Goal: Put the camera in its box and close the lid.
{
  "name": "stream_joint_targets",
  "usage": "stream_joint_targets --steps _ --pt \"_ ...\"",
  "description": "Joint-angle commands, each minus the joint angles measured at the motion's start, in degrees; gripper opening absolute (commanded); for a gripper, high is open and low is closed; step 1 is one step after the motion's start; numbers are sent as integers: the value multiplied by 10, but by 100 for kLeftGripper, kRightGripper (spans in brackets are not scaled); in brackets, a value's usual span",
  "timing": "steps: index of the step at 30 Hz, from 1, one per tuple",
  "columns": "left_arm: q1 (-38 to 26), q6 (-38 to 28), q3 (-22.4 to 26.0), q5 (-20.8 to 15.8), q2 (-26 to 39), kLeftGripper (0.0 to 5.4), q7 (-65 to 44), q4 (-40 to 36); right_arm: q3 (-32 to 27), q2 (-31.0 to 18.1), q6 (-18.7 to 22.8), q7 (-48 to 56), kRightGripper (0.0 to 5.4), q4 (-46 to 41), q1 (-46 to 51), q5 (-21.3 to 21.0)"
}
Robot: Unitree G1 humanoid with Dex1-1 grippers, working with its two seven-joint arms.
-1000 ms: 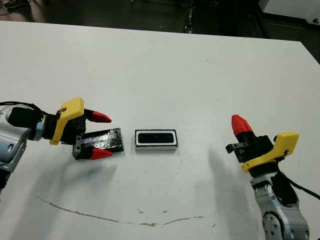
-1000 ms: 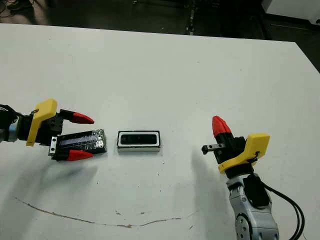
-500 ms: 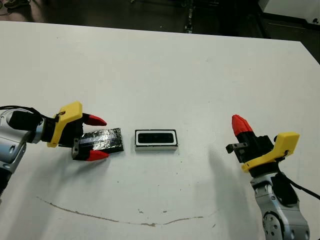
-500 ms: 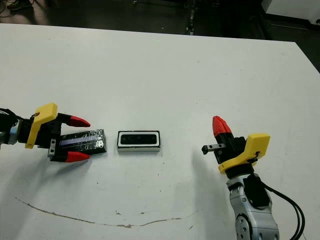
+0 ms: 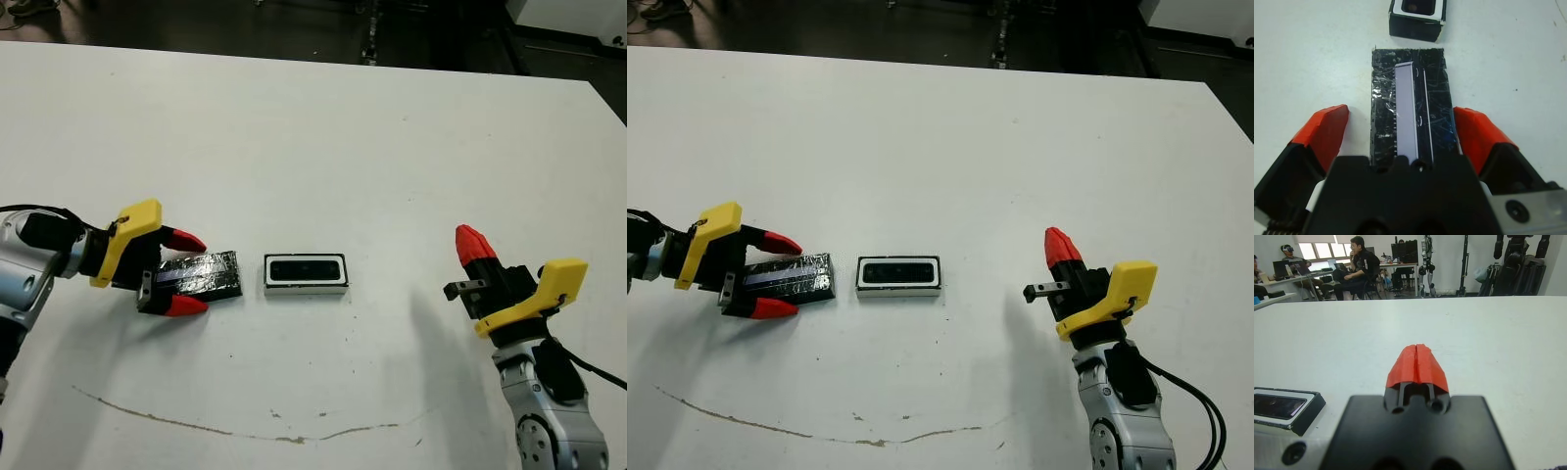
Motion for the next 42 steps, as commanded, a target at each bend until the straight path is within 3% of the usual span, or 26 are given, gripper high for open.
stream_joint_targets --steps 1,12,19,23,31,37,42 --pt "10 34 4 -3 0 477 13 -16 -5 -8 10 -3 0 1 6 2" --pt "16 83 3 -23 -1 317 10 -21 -5 -10 8 -4 0 1 6 -1" --pt "17 83 -3 -14 3 316 11 -30 -6 -9 12 -5 0 1 5 3" --pt "15 106 9 -29 0 316 15 -37 -5 -9 10 -2 0 2 6 5" --pt "-4 71 82 -88 -21 316 30 -34 -4 -10 11 0 0 3 5 5" --pt "-54 101 62 -103 -38 316 0 -14 -1 -8 10 0 0 4 4 5" --pt "-94 77 34 -96 -84 316 -42 47 1 -8 10 2 0 5 5 6"
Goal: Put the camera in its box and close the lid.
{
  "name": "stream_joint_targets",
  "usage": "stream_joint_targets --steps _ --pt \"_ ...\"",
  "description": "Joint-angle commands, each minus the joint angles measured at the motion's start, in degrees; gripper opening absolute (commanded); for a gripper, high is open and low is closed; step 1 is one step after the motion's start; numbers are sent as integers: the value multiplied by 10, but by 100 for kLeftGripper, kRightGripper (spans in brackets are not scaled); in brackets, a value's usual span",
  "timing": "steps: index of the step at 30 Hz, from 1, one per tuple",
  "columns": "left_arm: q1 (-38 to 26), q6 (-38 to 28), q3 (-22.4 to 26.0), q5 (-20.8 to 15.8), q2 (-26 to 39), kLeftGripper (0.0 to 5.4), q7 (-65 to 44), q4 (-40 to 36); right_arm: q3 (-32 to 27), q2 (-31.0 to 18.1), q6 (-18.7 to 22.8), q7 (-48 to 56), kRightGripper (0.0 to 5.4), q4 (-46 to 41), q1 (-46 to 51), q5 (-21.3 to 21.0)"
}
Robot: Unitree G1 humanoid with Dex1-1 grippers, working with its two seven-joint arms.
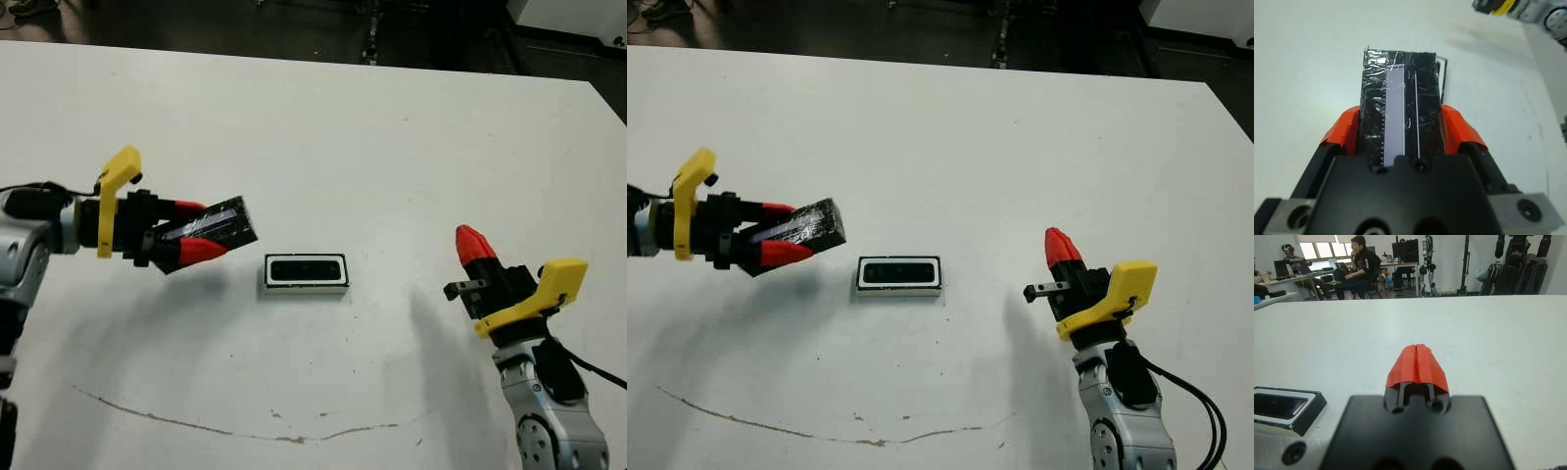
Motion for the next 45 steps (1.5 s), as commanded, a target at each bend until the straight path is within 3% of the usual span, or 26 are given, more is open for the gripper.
stream_joint_targets --steps 1,7,15,39,45 --pt "-28 -10 -28 13 -24 316 -22 34 -2 -7 8 1 0 4 5 3" --pt "-53 -69 -55 37 -68 316 -41 84 -3 -6 10 0 0 3 5 4" --pt "-56 -77 -85 59 -122 316 -52 143 -1 -2 13 -6 0 1 9 3" --pt "-26 -113 -91 76 -160 316 -25 146 0 -4 10 -2 0 0 10 5" --pt "-17 -145 -70 65 -169 316 -4 136 1 -4 15 -5 0 -2 10 3"
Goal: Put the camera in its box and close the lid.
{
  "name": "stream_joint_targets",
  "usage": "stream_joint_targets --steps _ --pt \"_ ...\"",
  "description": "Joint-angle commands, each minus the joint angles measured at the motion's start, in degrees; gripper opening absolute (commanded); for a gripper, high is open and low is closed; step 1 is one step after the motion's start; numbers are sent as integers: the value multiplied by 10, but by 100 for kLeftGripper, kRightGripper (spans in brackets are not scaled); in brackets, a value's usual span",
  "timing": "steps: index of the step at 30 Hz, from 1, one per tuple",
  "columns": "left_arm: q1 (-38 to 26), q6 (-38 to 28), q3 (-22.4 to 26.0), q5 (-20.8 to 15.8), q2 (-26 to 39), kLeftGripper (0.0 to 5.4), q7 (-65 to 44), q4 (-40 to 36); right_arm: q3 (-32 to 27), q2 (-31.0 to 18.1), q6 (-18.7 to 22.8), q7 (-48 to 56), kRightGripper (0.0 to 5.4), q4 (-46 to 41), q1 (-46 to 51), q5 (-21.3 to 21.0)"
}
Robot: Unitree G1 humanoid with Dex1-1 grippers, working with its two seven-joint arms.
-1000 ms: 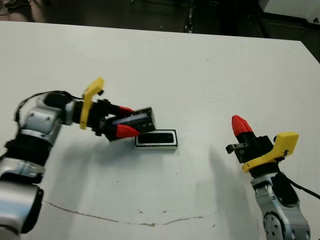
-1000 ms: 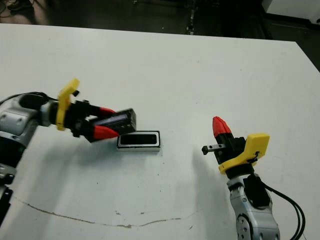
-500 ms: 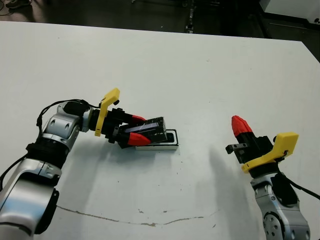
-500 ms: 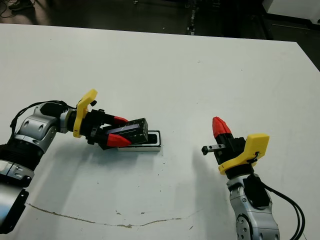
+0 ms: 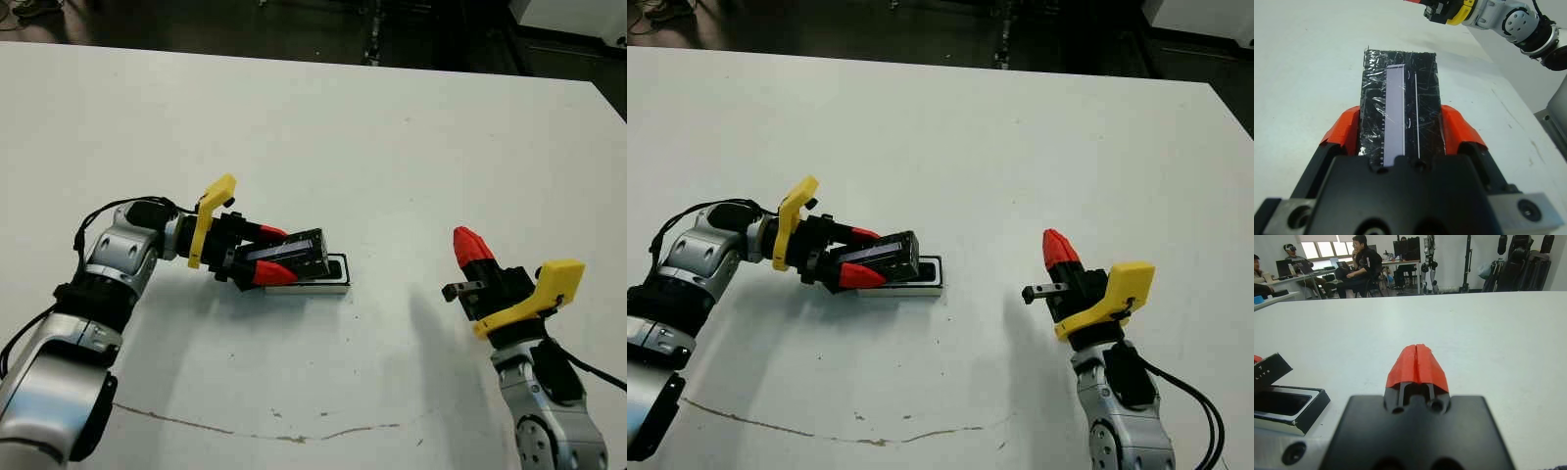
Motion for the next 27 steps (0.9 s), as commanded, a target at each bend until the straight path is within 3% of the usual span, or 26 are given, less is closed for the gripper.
stream_joint_targets --steps 1,16,27 --pt "18 2 -2 10 -15 316 25 -4 -1 -5 6 -2 0 -2 7 0" --pt "50 57 65 -42 -18 316 110 -85 0 -7 6 2 0 1 6 3" --pt "38 44 57 -29 -1 316 97 -68 1 -5 11 -3 0 -2 8 1"
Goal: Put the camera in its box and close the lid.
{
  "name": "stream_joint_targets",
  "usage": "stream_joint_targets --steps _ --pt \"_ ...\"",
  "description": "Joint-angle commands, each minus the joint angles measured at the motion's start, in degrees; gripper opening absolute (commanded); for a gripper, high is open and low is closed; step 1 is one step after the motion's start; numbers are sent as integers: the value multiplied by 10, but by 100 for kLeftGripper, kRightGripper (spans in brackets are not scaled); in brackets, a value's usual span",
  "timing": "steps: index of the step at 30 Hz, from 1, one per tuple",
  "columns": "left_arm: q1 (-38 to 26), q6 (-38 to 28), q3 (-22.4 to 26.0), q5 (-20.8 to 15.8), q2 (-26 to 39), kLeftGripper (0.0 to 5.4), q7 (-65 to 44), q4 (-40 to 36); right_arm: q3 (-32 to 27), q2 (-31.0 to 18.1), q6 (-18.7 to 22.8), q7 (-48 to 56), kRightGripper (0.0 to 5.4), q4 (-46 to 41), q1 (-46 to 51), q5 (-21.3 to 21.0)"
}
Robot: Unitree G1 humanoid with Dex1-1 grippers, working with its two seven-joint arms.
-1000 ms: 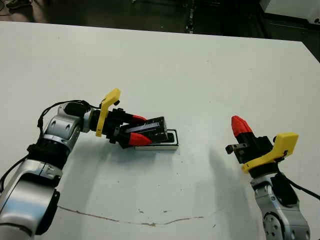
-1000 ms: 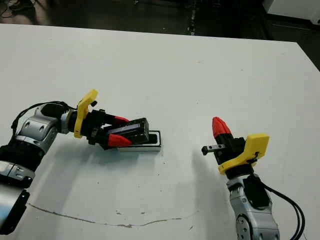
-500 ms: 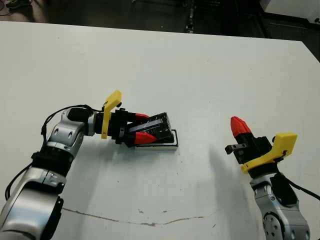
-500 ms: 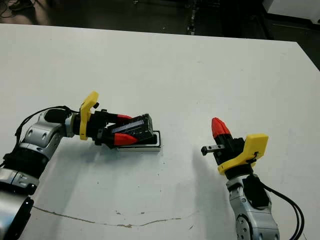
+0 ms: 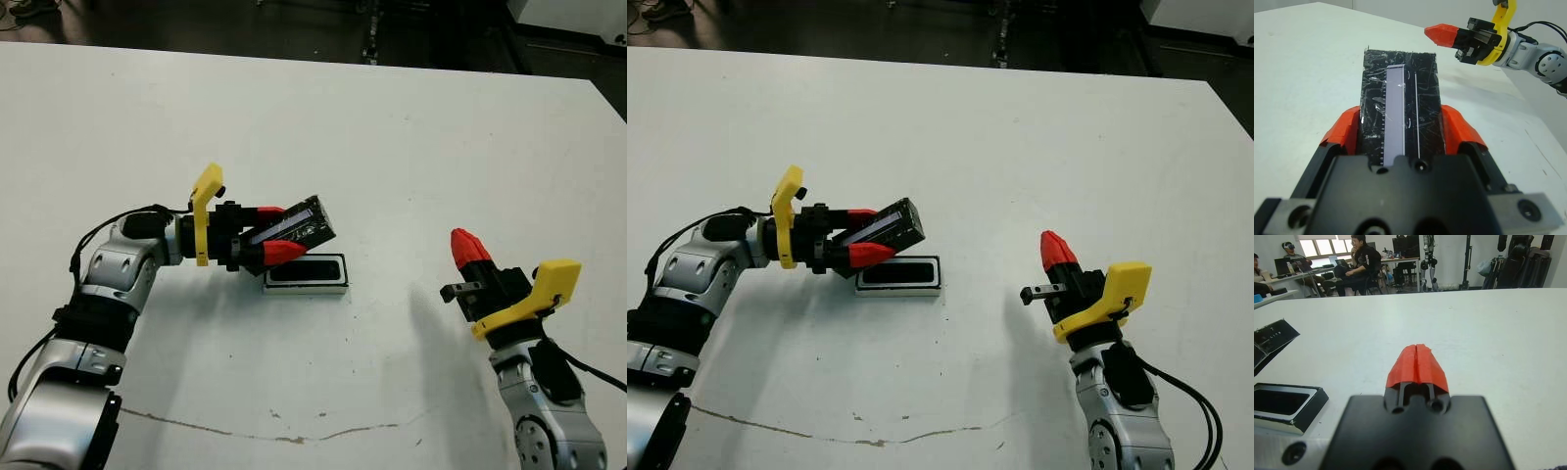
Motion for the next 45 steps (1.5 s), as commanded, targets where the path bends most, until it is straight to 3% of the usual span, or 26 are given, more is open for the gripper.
stream_joint_targets --steps 1,10,17,25,28,45 --pt "-7 -7 -9 15 12 316 -9 9 -1 -4 7 -3 0 -2 8 1" --pt "-30 -19 -53 72 26 316 -18 40 -3 -5 4 1 0 0 8 3" --pt "-34 -33 -75 91 18 316 -28 65 -3 -3 9 -2 0 -2 9 7" --pt "-6 -18 -78 70 6 316 -33 48 -2 -4 10 -6 0 -3 10 3" --pt "1 22 -82 59 5 316 -37 40 -1 -5 14 -7 0 -5 10 4" --pt "44 74 -95 40 14 316 -27 -7 -1 -6 10 -1 0 -2 9 6"
